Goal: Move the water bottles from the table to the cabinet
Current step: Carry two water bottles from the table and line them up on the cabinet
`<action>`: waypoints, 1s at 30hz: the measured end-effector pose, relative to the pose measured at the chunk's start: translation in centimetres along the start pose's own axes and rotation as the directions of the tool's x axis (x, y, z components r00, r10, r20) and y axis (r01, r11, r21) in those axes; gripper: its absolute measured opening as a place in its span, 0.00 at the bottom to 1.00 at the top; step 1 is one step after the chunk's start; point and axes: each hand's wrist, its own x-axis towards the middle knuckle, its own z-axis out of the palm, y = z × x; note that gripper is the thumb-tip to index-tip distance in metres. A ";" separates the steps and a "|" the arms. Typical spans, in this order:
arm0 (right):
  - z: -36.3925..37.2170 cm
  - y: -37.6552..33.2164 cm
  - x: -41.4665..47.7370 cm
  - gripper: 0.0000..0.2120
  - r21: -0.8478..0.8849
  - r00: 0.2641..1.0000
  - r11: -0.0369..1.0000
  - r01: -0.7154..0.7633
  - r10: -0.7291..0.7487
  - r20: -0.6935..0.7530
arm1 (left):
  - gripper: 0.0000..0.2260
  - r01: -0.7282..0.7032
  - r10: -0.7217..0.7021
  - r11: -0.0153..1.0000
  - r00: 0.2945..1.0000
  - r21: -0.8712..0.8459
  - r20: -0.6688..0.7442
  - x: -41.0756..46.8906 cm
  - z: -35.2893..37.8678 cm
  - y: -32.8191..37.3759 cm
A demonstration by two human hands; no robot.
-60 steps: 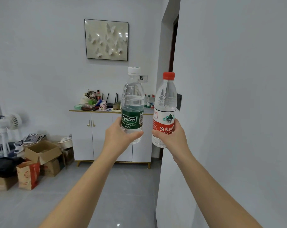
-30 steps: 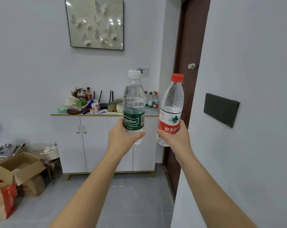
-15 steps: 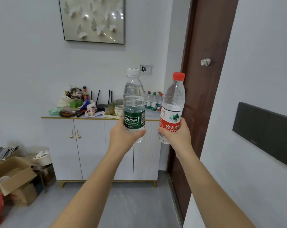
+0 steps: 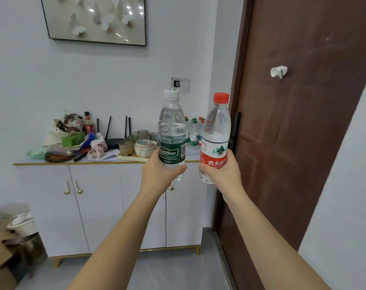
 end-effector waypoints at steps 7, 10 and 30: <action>5.6 3.8 8.7 0.32 -0.025 0.999 0.999 -0.024 0.023 -0.044 | 0.24 -0.010 0.011 1.000 0.999 -0.015 0.039 10.6 1.5 -4.4; 7.2 6.0 11.3 0.32 -0.041 0.998 0.998 -0.048 0.045 -0.054 | 0.27 -0.020 0.021 1.000 0.998 -0.006 0.064 13.7 2.7 -6.3; 12.6 20.3 34.8 0.32 -0.110 0.996 0.990 -0.087 0.086 -0.006 | 0.24 0.050 -0.050 0.995 0.999 0.091 0.000 34.0 15.9 -18.2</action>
